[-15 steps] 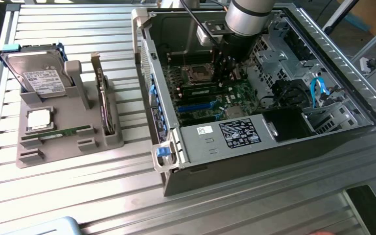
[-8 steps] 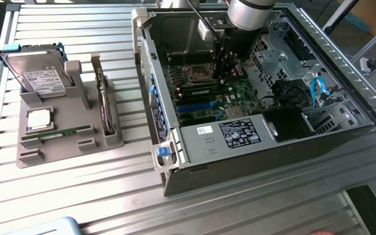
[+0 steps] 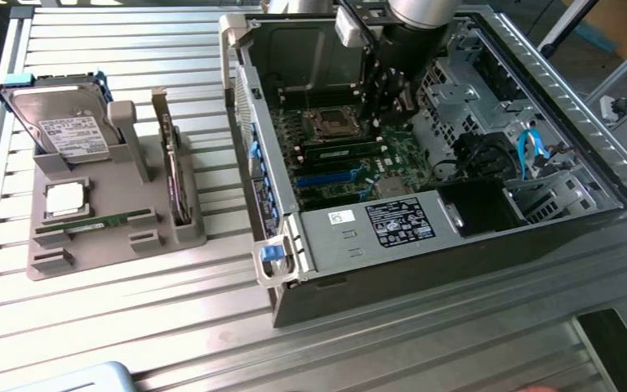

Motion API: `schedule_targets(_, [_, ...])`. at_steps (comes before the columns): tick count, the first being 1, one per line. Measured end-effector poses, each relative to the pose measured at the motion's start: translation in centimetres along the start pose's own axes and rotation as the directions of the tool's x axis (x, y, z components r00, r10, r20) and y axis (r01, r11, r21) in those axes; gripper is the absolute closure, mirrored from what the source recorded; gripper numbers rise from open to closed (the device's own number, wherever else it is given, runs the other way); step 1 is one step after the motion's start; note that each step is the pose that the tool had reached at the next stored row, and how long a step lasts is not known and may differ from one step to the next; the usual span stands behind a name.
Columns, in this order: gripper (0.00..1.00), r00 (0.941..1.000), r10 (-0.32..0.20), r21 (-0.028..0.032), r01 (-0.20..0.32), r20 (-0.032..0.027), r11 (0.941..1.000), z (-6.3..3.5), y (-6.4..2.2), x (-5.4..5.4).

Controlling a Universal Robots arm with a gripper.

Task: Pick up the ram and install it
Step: 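Insert the ram into the slot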

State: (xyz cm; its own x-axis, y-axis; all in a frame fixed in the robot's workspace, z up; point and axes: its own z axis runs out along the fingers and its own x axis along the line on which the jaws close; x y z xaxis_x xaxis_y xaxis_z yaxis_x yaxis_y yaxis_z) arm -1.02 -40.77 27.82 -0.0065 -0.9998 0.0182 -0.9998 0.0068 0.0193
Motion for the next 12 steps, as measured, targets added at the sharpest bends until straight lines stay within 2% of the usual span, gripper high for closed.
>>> schedule_targets(3, [0.62,1.0000,0.000,0.0000,0.000,-0.0001,1.0000,-0.98,0.01,0.0])
schedule_targets(12, [0.62,1.0000,0.000,0.0000,0.000,-0.0001,1.0000,-2.95,0.05,0.0])
